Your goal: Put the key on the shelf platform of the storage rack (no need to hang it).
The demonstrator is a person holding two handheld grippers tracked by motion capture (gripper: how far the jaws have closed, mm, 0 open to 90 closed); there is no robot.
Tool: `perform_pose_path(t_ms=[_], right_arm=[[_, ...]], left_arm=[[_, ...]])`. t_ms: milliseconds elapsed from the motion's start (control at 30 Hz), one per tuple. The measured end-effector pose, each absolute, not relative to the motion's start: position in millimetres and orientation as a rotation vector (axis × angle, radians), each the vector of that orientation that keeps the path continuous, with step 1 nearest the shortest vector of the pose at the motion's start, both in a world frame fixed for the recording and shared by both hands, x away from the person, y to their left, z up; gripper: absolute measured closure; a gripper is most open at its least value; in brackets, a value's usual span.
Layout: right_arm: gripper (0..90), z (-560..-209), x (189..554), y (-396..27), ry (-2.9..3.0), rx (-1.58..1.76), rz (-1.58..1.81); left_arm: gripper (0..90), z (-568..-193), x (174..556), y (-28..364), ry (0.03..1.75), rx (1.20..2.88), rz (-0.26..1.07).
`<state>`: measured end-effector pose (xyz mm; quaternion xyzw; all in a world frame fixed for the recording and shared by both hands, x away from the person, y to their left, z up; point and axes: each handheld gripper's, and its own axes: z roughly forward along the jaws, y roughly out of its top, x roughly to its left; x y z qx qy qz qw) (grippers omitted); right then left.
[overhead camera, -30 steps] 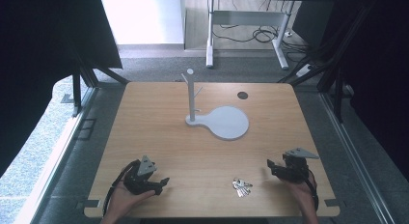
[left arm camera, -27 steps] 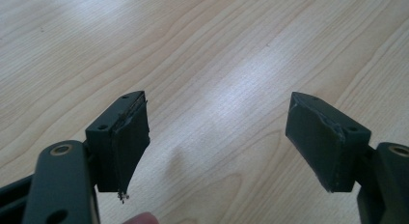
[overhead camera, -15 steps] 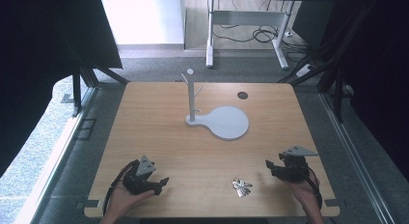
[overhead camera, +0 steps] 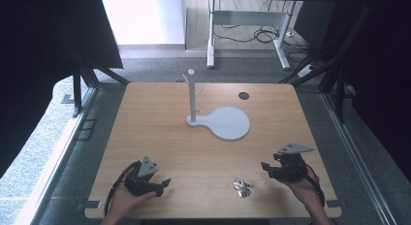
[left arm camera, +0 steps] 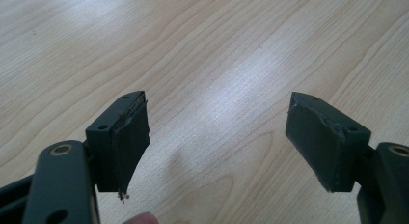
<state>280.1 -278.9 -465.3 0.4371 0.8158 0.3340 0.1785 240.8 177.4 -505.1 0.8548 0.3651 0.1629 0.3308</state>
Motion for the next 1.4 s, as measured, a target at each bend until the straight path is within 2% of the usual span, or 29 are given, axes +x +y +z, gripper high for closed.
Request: perform_pose_path(t_ms=[467,1400], right_arm=[[44.3,-456.4,282.6,-258.1,2.413,1.146,0.927],[47.7,-463.0,286.9,-230.7,2.577,1.085,0.877]], left_arm=[[23.7,-504.8,240.8,178.1,0.954,2.233,0.424],[23.7,-504.9,240.4,177.8,0.951,2.234,0.422]])
